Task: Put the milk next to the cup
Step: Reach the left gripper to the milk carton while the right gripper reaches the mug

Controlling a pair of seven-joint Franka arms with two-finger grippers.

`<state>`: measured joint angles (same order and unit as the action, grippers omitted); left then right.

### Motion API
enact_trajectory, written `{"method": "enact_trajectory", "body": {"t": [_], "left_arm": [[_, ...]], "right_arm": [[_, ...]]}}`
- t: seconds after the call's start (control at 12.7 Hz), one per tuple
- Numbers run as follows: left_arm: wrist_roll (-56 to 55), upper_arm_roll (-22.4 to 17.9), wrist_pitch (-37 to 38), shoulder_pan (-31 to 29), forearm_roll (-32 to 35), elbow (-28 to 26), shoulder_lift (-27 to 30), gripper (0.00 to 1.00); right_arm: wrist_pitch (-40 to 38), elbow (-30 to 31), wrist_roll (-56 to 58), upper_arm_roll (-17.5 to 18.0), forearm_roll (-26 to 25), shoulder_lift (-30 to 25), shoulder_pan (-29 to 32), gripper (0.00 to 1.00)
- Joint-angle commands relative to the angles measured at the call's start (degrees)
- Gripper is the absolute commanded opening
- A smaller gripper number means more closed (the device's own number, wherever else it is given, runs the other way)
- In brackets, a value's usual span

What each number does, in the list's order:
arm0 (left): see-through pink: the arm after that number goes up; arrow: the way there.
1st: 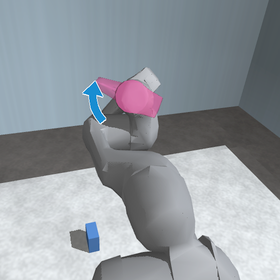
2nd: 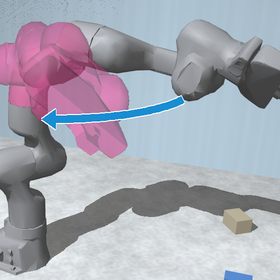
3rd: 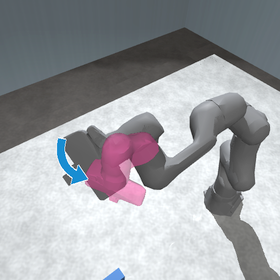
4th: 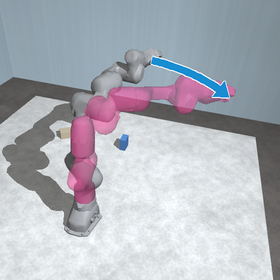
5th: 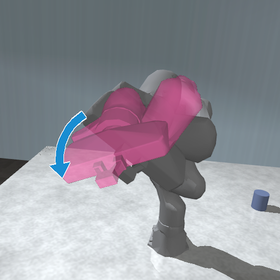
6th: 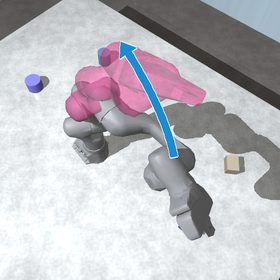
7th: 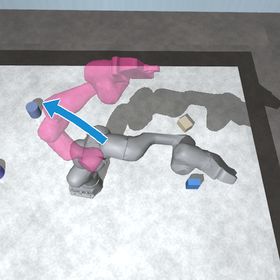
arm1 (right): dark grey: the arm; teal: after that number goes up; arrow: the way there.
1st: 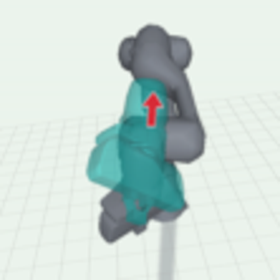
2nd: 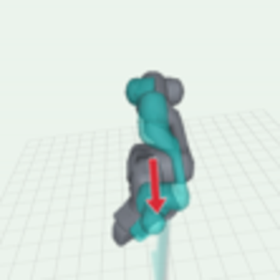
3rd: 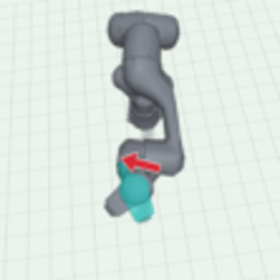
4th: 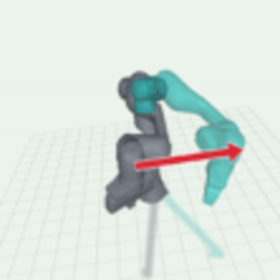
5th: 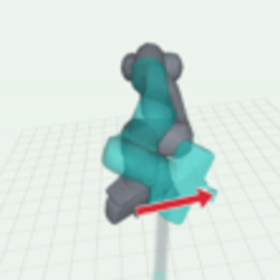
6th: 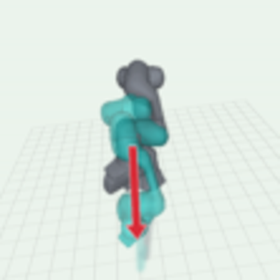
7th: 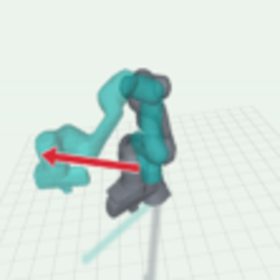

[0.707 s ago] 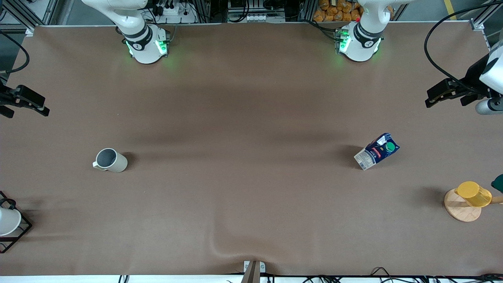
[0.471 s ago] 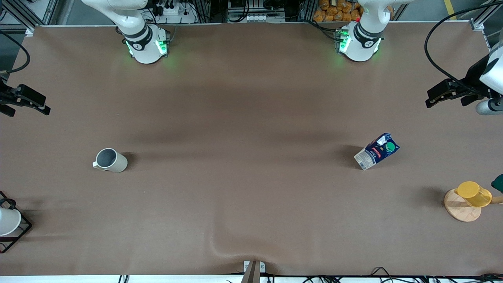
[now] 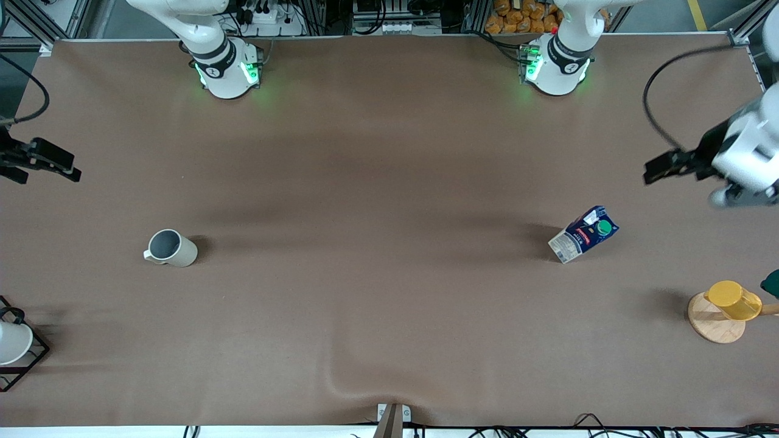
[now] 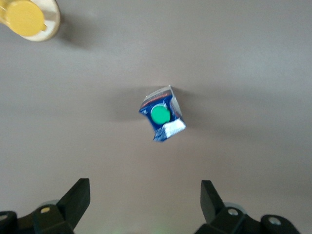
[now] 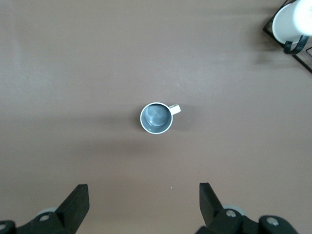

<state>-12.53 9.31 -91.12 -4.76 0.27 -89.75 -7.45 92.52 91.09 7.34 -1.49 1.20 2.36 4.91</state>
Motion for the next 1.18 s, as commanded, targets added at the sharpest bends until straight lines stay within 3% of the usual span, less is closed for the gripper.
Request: {"method": "enact_trajectory", "body": {"t": [0.0,0.47,0.79,1.1], "left_arm": [[-7.7,0.2,-2.3,2.6,1.5,0.5,-3.9,1.0],[-12.0,0.1,-12.5,-0.4,1.5,-6.6,-6.3,1.0],[-19.4,0.1,-16.6,-0.2,1.6,-11.2,-6.2,1.0],[-19.9,0.2,-22.7,-0.5,1.3,-16.7,-5.9,1.0]], "right_arm": [[-0.7,-1.2,0.2,0.3,-0.4,4.7,1.3,1.0],[0.6,-1.1,0.4,0.3,-0.2,13.1,4.2,1.0],[12.3,7.0,7.5,0.3,-0.3,15.4,6.2,1.0],[15.8,8.4,7.9,0.3,-0.3,20.0,5.8,1.0]]}}
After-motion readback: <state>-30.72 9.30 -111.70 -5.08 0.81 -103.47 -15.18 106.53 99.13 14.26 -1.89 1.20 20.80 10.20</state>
